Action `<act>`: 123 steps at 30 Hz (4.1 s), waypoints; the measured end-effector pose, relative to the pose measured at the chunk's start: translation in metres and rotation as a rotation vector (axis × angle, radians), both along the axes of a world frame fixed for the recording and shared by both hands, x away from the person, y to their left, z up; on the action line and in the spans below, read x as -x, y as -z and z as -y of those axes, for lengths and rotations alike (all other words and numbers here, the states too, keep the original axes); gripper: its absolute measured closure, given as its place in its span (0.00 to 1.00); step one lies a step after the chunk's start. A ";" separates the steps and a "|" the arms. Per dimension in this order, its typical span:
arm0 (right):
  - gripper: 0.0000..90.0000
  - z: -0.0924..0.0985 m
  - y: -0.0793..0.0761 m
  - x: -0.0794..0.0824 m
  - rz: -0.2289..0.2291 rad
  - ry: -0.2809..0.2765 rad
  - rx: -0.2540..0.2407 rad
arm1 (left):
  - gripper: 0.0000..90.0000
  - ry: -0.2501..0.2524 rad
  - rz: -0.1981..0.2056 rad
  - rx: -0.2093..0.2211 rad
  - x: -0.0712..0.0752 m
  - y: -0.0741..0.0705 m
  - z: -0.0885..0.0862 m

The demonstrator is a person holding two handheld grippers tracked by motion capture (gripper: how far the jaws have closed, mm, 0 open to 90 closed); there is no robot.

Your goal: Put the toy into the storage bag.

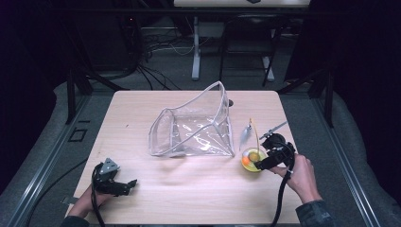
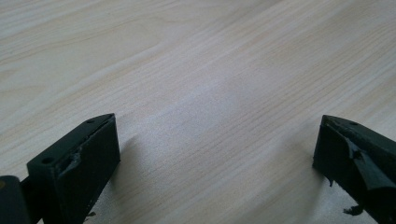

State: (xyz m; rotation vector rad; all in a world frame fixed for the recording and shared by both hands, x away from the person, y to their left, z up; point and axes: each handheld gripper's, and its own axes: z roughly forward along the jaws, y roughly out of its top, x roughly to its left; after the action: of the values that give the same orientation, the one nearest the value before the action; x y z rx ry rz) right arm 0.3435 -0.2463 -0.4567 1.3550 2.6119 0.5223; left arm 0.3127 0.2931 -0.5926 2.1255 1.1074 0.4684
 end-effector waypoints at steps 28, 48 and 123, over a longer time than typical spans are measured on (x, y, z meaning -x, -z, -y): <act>0.88 -0.021 -0.048 -0.013 0.095 -0.023 0.032 | 0.00 0.000 -0.001 0.002 0.000 0.000 0.000; 0.98 -0.016 -0.045 -0.013 0.132 -0.018 -0.061 | 0.00 0.003 0.000 -0.002 0.000 0.000 0.000; 0.98 -0.016 -0.113 -0.050 0.043 -0.073 0.017 | 0.00 0.005 0.000 -0.002 0.000 0.000 0.000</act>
State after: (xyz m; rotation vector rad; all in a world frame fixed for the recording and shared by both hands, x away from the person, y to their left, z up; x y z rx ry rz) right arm 0.3934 -0.2302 -0.3441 1.2329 2.6331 0.5320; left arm 0.3127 0.2935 -0.5925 2.1293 1.1018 0.4679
